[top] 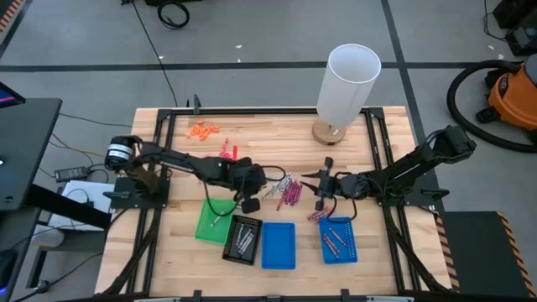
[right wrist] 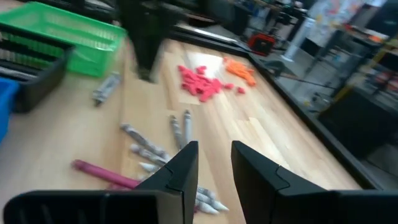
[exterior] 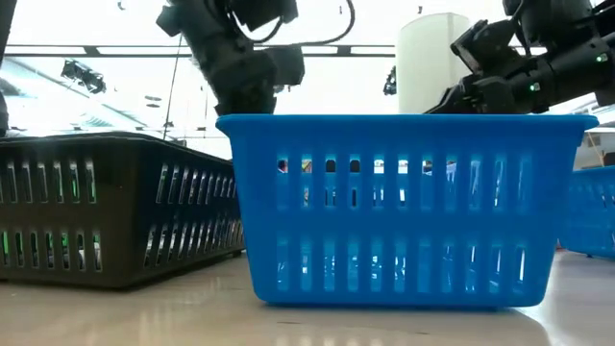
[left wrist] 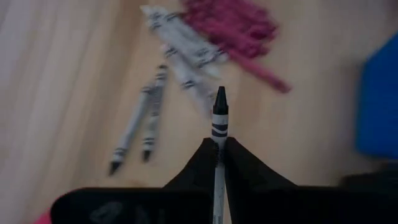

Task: Sort crayons
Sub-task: Put the black crayon into the black bin

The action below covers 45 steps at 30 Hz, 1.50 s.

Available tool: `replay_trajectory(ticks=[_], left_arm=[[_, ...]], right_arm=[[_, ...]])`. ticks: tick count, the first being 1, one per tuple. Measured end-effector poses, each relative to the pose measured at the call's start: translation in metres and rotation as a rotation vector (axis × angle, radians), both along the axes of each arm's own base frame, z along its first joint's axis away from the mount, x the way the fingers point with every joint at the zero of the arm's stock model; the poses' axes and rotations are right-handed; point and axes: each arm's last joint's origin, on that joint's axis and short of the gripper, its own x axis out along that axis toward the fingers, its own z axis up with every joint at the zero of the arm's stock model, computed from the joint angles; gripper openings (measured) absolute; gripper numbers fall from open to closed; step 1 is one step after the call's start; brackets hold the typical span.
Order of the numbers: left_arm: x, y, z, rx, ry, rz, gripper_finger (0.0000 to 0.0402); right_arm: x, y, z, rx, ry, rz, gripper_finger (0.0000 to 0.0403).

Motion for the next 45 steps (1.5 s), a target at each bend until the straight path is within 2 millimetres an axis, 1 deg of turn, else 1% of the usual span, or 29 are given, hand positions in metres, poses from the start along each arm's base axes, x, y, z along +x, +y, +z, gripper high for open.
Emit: replay_trajectory(ticks=[6, 10, 14, 19, 22, 25, 27, 31, 34, 35, 39, 42, 45], left_arm=[[0.013, -0.022, 0.011, -0.143, -0.190, -0.001, 0.0021], [0.018, -0.033, 0.019, -0.254, -0.295, 0.070, 0.0025], [0.020, -0.041, 0.022, -0.383, -0.336, 0.174, 0.0026], [0.027, -0.054, 0.014, -0.527, -0.360, 0.278, 0.0027], [0.028, -0.065, 0.005, -0.579, -0.333, 0.313, 0.0027], [0.026, -0.075, 0.002, -0.605, -0.301, 0.288, 0.0027], [0.023, -0.083, 0.005, -0.636, -0.295, 0.265, 0.0027], [0.018, -0.100, 0.017, -0.680, -0.296, 0.207, 0.0027], [0.011, -0.114, 0.020, -0.736, -0.230, 0.131, 0.0027], [0.007, -0.118, 0.018, -0.746, -0.192, 0.129, 0.0027], [-0.011, -0.131, 0.005, -0.787, 0.053, 0.161, 0.0027], [-0.022, -0.132, -0.002, -0.761, 0.177, 0.229, 0.0027], [-0.025, -0.128, -0.005, -0.738, 0.217, 0.282, 0.0027]], right_arm=[[-0.003, -0.002, 0.000, -0.060, 0.000, -0.175, 0.0105], [-0.005, -0.004, 0.000, -0.089, -0.002, -0.257, 0.0105], [-0.005, -0.006, 0.001, -0.101, -0.009, -0.294, 0.0105], [-0.003, -0.010, 0.003, -0.090, -0.034, -0.317, 0.0105], [-0.003, -0.010, 0.003, -0.089, -0.033, -0.312, 0.0105], [-0.003, -0.009, 0.003, -0.080, -0.033, -0.288, 0.0105], [-0.003, -0.008, 0.003, -0.075, -0.031, -0.269, 0.0105], [-0.002, -0.008, 0.004, -0.068, -0.039, -0.253, 0.0105], [-0.002, -0.007, 0.004, -0.063, -0.047, -0.237, 0.0105], [-0.002, -0.007, 0.005, -0.063, -0.051, -0.236, 0.0105], [-0.001, -0.007, 0.006, -0.056, -0.059, -0.210, 0.0105], [-0.001, -0.006, 0.006, -0.050, -0.063, -0.200, 0.0105], [-0.001, -0.006, 0.006, -0.045, -0.066, -0.185, 0.0105]])
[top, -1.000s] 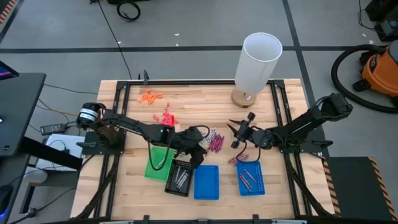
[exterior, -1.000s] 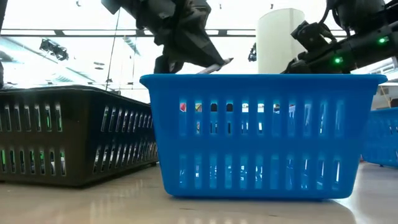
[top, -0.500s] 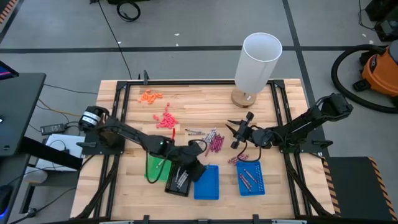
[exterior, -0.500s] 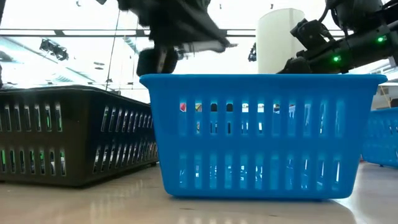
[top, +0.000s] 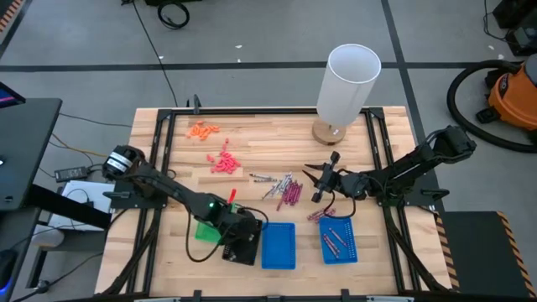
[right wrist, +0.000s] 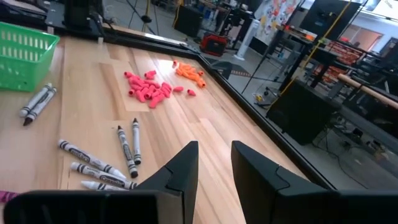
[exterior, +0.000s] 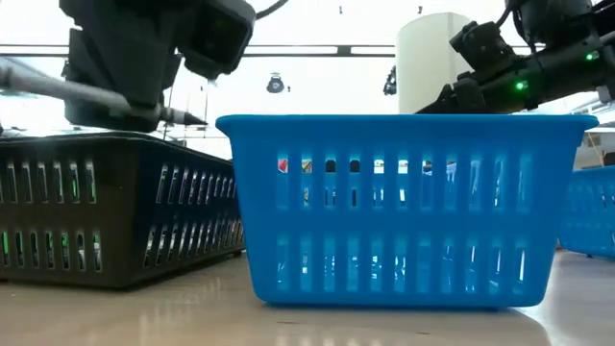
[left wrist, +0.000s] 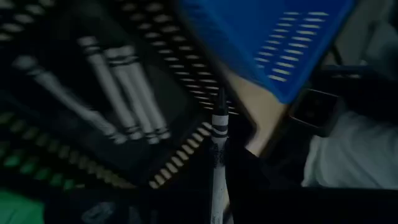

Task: Sort crayons
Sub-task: Put the black crayon into the black bin, then put the white crayon into the green bin

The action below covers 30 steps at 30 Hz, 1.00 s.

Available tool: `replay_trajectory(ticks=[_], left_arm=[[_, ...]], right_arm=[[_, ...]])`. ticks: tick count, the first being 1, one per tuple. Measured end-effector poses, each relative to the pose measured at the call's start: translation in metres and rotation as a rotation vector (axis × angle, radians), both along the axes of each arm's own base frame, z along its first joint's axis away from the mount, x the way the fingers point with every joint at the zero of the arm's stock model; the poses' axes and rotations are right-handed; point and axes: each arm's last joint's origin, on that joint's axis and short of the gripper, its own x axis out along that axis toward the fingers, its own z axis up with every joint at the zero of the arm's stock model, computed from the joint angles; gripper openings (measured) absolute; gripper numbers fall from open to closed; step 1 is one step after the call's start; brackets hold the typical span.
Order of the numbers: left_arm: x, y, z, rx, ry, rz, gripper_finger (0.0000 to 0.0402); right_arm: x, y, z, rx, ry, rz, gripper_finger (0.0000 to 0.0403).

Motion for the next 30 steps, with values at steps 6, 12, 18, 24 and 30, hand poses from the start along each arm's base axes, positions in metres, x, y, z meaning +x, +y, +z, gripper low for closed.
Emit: replay_trajectory(ticks=[6, 12, 18, 24, 30], left_arm=[[-0.005, 0.013, -0.006, 0.102, 0.092, 0.094, 0.0027], [-0.003, 0.019, -0.008, 0.116, 0.107, 0.110, 0.0031], [-0.003, 0.019, -0.008, 0.134, 0.103, 0.125, 0.0066], [-0.003, 0.019, -0.008, 0.134, 0.103, 0.131, 0.0109], [0.002, 0.030, -0.003, 0.174, 0.051, 0.056, 0.0140]], right_arm=[[0.000, 0.000, 0.000, 0.002, -0.001, 0.007, 0.0105], [0.000, 0.000, 0.000, -0.007, 0.003, 0.012, 0.0105], [0.000, 0.000, 0.000, -0.007, 0.003, 0.020, 0.0105], [0.000, 0.001, 0.000, -0.003, 0.002, 0.028, 0.0105], [0.001, 0.001, 0.001, -0.004, -0.002, 0.031, 0.0105]])
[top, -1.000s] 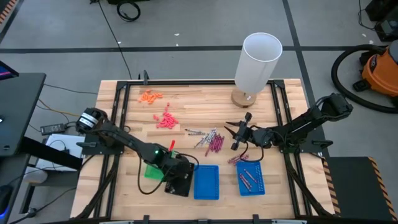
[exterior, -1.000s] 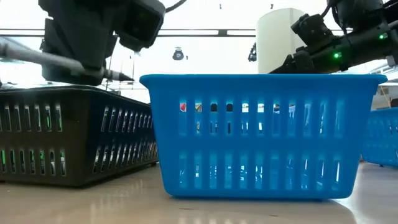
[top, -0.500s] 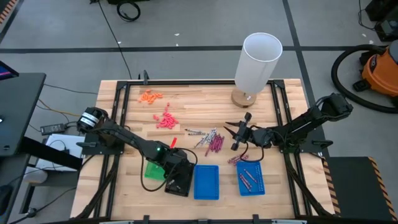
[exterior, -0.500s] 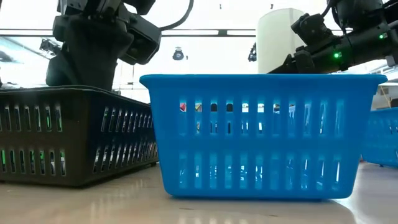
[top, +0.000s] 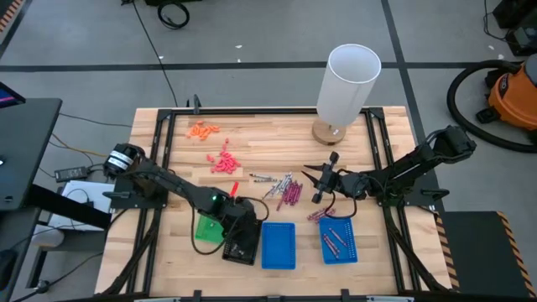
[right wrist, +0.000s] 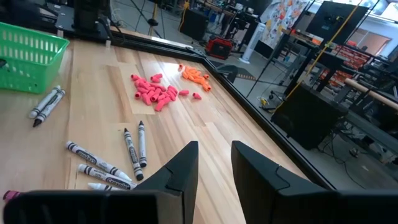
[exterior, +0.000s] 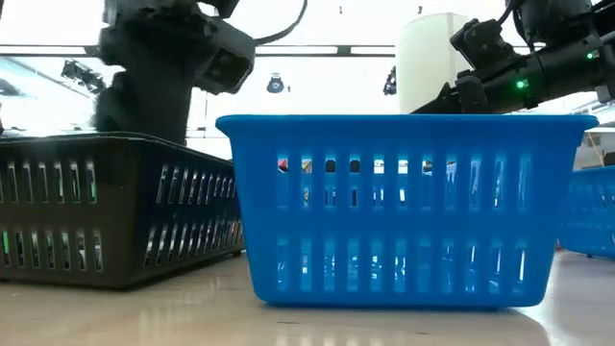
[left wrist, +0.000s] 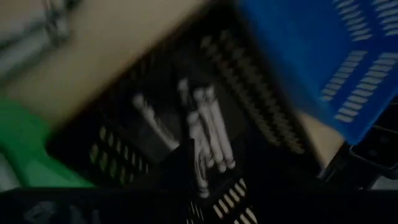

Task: Sort crayons
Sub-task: Put the white crayon into the green bin

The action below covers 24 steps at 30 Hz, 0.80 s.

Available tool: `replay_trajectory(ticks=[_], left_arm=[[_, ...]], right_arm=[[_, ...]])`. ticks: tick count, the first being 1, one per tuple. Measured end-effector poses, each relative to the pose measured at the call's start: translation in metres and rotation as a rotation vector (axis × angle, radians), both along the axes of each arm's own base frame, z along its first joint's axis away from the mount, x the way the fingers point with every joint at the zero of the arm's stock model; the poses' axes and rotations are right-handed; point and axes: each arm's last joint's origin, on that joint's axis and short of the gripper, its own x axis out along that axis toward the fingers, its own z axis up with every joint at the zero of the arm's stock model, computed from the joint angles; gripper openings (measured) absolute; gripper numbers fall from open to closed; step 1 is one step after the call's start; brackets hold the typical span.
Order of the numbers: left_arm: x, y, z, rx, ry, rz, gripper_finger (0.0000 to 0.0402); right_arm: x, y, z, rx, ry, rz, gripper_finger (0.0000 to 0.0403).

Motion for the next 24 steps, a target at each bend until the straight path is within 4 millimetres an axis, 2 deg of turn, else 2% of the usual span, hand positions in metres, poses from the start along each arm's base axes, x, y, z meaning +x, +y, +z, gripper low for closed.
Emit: replay_trajectory(ticks=[4, 11, 16, 20, 24], left_arm=[[0.009, 0.011, 0.014, 0.034, -0.082, -0.090, 0.0146], [0.017, 0.023, 0.027, 0.042, -0.142, -0.313, 0.0144], [0.022, 0.050, 0.026, 0.308, -0.167, -0.392, 0.0144], [0.027, 0.077, 0.026, 0.544, -0.144, -0.362, 0.0144], [0.029, 0.099, 0.021, 0.661, -0.111, -0.332, 0.0144]], right_arm=[[0.000, 0.000, 0.000, -0.003, 0.003, 0.001, 0.0105], [-0.001, 0.005, -0.003, 0.032, 0.013, 0.031, 0.0105], [-0.003, 0.008, -0.006, 0.033, 0.039, 0.040, 0.0105], [-0.003, 0.007, -0.008, 0.027, 0.062, 0.040, 0.0105], [-0.004, 0.009, -0.009, 0.026, 0.079, 0.045, 0.0105]])
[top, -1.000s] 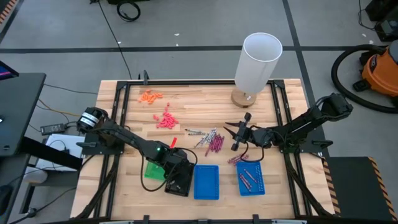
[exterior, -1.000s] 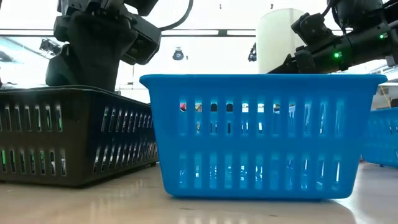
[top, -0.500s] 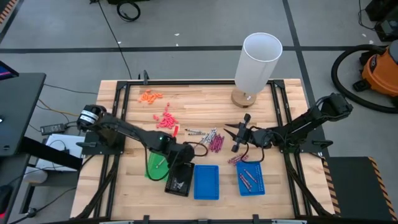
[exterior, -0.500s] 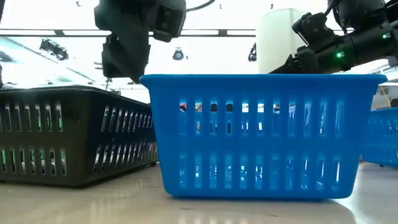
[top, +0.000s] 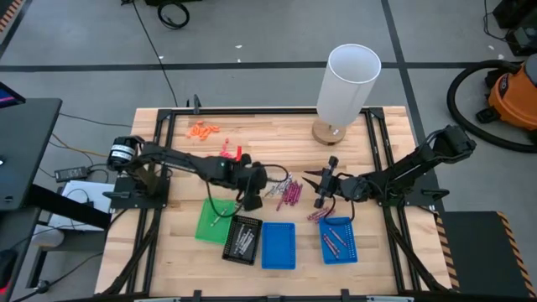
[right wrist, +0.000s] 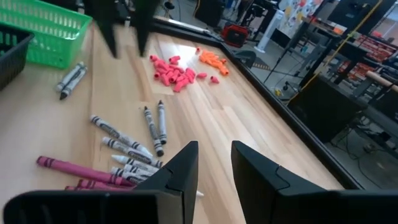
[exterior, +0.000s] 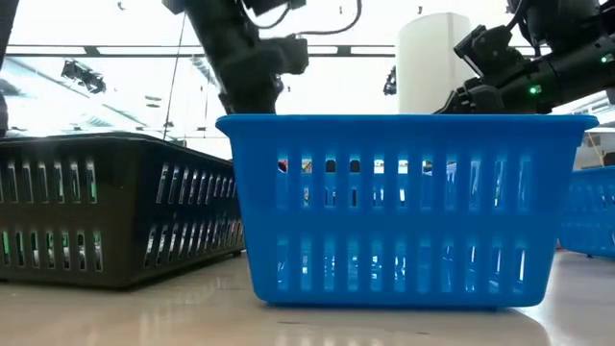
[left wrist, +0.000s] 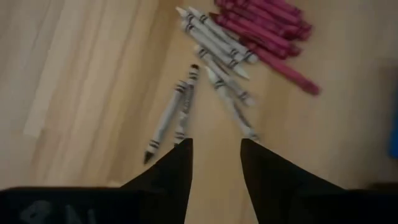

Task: Sort crayons
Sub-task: Put the white crayon into the green bin

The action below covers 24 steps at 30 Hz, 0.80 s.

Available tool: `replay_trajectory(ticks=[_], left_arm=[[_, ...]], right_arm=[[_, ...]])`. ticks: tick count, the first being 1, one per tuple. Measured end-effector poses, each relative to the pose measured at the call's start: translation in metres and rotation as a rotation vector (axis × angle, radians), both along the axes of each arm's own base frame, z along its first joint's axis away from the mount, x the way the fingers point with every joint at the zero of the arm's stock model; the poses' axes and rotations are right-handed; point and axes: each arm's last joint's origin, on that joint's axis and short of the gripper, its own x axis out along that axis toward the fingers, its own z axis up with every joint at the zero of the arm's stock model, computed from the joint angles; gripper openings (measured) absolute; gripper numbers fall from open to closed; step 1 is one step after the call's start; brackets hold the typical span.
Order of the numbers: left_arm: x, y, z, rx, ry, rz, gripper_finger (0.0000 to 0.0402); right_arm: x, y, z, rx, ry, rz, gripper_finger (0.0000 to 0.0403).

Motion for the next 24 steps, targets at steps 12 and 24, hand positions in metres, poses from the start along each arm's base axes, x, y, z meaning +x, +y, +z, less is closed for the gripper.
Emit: replay_trajectory(ticks=[12, 24], left_arm=[[-0.006, 0.042, -0.037, -0.101, -0.060, -0.031, 0.0144], [0.007, 0.004, -0.040, -0.190, -0.174, 0.004, 0.0144]], right_arm=[[-0.001, 0.001, -0.002, 0.010, 0.015, 0.006, 0.0105], [0.000, -0.002, -0.002, 0.017, 0.009, -0.010, 0.0105]])
